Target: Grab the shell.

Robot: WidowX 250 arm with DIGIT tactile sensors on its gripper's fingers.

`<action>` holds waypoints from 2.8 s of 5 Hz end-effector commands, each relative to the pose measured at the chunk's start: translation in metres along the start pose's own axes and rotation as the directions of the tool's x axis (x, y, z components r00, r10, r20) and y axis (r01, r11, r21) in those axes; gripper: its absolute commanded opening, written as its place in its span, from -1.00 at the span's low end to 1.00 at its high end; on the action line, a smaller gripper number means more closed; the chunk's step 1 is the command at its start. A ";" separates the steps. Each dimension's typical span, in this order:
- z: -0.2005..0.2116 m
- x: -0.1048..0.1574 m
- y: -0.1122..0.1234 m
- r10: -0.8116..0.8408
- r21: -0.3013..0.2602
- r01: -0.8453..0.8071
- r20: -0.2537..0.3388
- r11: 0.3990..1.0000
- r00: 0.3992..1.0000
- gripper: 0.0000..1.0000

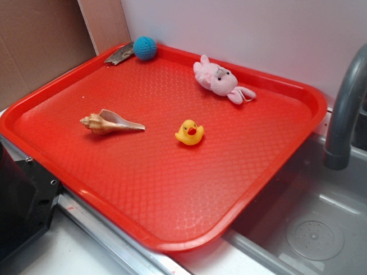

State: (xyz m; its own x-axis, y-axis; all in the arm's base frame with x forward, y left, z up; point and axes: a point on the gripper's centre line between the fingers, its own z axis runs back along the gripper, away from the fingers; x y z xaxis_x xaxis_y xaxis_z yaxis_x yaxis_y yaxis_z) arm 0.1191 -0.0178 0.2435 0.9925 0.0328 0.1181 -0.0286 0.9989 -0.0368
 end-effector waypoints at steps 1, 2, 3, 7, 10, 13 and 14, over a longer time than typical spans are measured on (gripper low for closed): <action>0.000 0.000 0.000 0.000 0.000 0.000 0.000 1.000 1.000 1.00; -0.049 0.007 0.013 -0.070 0.107 0.068 0.009 0.992 0.998 1.00; -0.084 0.018 0.021 -0.238 0.154 0.235 0.002 0.960 0.971 1.00; -0.226 0.030 0.049 -0.425 0.073 0.440 -0.163 0.895 0.891 1.00; -0.242 0.032 0.042 -0.372 0.026 0.380 -0.149 0.925 0.916 -1.00; -0.108 0.043 0.053 0.168 0.044 -0.168 0.016 0.985 0.986 -1.00; -0.057 0.037 0.052 0.346 0.052 -0.347 0.010 0.937 0.938 -1.00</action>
State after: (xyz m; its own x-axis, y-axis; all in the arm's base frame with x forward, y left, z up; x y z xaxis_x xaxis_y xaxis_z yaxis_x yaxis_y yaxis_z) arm 0.1600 0.0339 0.1807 0.9265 0.3699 0.0686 -0.3696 0.9290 -0.0176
